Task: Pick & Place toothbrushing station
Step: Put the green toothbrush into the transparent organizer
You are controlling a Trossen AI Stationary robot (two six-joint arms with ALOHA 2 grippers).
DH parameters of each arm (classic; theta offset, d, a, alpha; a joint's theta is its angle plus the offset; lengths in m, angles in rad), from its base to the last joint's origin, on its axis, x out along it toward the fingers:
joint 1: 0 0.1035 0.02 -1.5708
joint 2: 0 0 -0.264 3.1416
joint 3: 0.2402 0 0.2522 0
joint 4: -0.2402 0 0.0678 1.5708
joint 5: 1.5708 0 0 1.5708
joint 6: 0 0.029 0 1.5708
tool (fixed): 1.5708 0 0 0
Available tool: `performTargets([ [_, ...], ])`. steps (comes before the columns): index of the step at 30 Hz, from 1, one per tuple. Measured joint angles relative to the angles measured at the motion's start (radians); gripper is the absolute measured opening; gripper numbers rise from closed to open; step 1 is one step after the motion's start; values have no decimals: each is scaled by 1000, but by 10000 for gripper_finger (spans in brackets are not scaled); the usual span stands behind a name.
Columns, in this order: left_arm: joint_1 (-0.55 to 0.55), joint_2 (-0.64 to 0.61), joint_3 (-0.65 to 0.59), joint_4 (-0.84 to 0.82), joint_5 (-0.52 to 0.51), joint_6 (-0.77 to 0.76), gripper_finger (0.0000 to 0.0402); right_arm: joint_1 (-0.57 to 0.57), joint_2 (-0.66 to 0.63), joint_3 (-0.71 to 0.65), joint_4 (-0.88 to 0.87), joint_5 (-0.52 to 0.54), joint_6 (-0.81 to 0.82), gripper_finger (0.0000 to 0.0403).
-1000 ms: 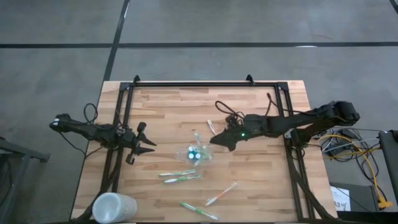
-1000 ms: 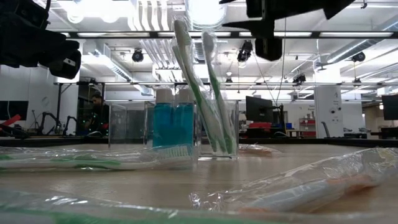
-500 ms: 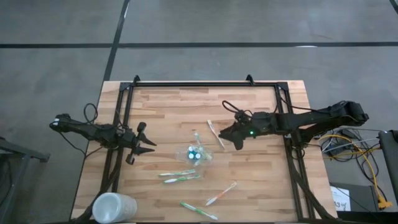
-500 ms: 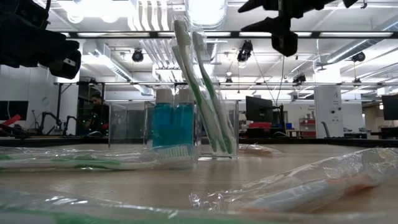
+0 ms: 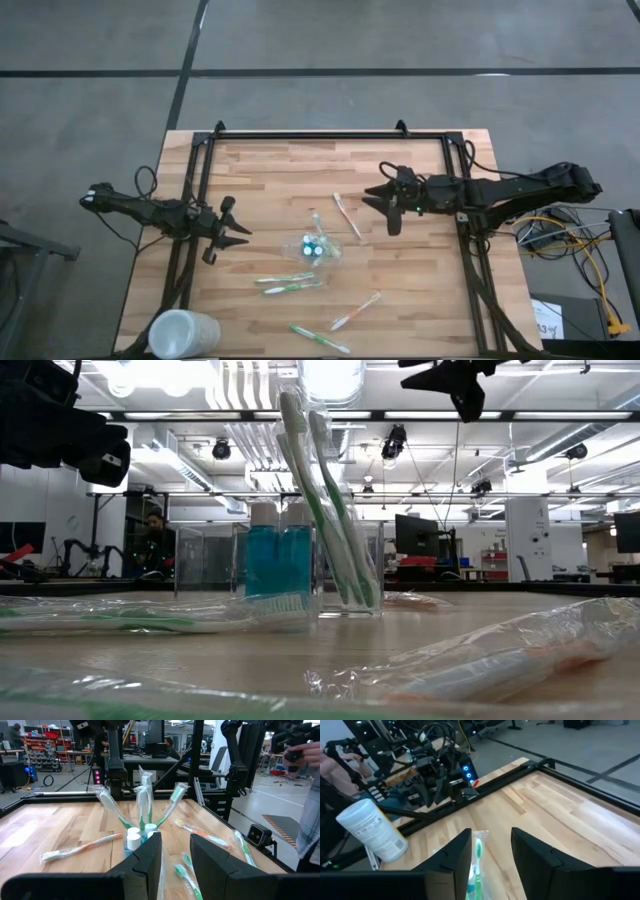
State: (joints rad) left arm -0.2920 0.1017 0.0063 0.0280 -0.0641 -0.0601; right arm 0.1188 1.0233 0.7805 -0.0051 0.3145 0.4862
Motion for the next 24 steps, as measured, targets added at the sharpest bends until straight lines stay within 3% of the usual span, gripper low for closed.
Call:
performTargets([
  [5,0,0,0,0,0,0,108,31,0,-2,-8,3,-42,126],
  [15,0,0,0,0,0,0,108,104,24,-3,-48,0,-138,153],
  [24,0,0,0,0,0,0,108,229,26,-15,-41,3,-296,158],
])
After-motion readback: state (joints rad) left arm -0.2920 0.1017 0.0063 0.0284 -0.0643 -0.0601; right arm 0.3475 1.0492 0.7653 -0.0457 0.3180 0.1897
